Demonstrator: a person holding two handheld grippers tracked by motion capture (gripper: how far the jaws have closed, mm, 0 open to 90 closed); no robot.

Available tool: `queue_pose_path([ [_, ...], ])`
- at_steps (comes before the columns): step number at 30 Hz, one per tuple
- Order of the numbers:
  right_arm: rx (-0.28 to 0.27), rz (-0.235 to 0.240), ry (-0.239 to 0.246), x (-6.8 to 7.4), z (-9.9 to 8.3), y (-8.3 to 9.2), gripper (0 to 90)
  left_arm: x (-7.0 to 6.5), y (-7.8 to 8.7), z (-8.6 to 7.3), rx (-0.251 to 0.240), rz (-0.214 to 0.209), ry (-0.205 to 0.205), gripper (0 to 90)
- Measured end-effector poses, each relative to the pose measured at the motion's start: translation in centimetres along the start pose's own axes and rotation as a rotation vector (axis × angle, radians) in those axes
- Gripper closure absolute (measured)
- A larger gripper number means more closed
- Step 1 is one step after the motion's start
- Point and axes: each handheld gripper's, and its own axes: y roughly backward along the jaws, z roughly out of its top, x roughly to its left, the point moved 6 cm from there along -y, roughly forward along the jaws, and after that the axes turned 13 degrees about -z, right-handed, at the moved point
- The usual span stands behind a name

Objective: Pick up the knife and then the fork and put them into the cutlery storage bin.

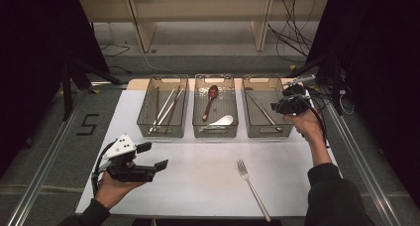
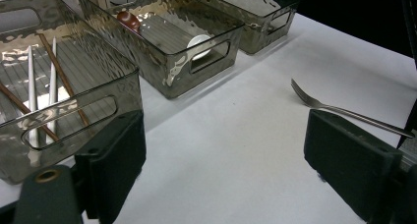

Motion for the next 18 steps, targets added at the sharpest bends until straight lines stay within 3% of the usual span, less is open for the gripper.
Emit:
queue_pose_path([
  [4,-0.015,0.015,0.03,1.3,-0.4,1.3,45.6,0.0,0.0,0.0,0.002,0.0,-0.005,15.5],
  [8,-0.042,0.062,0.063,3.2,-1.4,3.0,43.8,0.1,0.0,0.0,0.001,0.001,-0.001,15.5],
  [15,-0.037,0.162,0.088,6.1,-4.8,4.4,43.4,0.2,0.0,-0.1,0.001,0.004,0.0,15.4],
  [18,-0.026,0.185,0.13,7.0,-6.1,4.8,40.7,0.1,0.0,-0.1,0.008,0.005,-0.005,15.4],
])
